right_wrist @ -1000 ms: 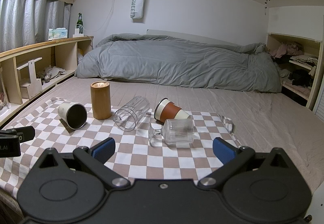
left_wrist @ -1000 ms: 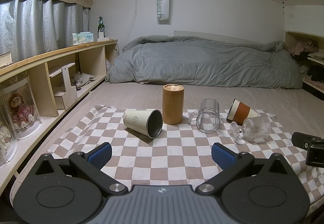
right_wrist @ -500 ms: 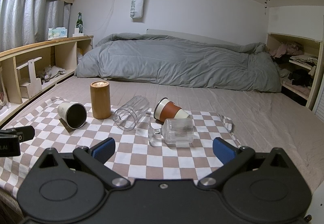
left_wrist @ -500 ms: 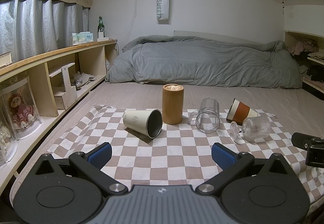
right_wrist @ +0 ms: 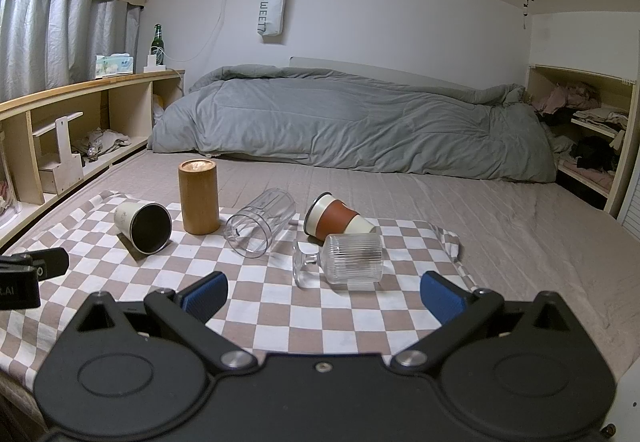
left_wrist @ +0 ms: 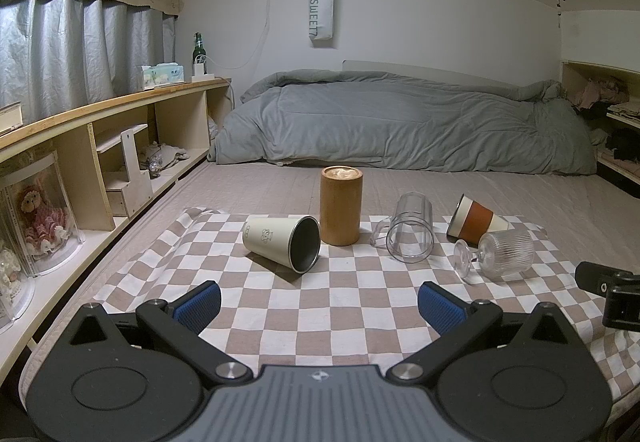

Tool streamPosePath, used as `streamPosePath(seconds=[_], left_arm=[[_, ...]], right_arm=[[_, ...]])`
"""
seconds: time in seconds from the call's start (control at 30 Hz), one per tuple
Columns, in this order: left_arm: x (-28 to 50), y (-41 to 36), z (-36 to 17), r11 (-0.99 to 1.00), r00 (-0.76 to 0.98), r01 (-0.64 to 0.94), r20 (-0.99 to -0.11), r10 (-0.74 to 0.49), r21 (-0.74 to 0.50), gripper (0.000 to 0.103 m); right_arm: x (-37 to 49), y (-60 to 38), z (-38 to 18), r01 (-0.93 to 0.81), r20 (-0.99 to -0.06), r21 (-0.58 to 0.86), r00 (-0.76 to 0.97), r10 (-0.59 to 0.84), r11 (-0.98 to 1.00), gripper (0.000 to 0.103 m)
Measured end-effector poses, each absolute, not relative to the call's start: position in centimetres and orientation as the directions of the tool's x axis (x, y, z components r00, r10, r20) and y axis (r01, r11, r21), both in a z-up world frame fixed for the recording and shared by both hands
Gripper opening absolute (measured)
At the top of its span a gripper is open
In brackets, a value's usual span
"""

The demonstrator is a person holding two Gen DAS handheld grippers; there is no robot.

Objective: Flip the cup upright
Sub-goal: 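Move the right tool to the ribbed stemmed glass and grasp its rim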

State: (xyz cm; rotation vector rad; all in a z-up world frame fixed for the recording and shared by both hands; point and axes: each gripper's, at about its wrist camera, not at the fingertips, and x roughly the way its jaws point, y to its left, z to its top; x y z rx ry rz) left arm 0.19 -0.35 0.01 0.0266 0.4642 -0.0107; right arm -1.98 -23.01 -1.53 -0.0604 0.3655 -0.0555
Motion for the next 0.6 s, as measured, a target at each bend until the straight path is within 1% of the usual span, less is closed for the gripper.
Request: streamPosePath(seconds=[0.3,0.5,0.6], left_arm=[[0.2,-0.7,0.1,1.0,0.895,0.015,-0.446,-0.004,0.022,0.103],[-0.1,-0.9,0.3,1.0,0.897,0.016,-0.442,-0.006,0.019,0.103],[0.0,-1.1,0.4,1.0,0.899,0.023,-0.439,-0.014,0.014,0.103]], right_arm=[[-2.0,-23.0,-1.7,0.049,-0.35,-0.058,0.934,-0.067,0.997,0.103],[-1.5,-24.9,-1.2,0.051,-0.373,0.012,0.927,-0.043,0.999,0.103],[-0.1,-26.6,-0.2,0.078,-0.385,0.037,0.921,-0.057,0.996,0.103]])
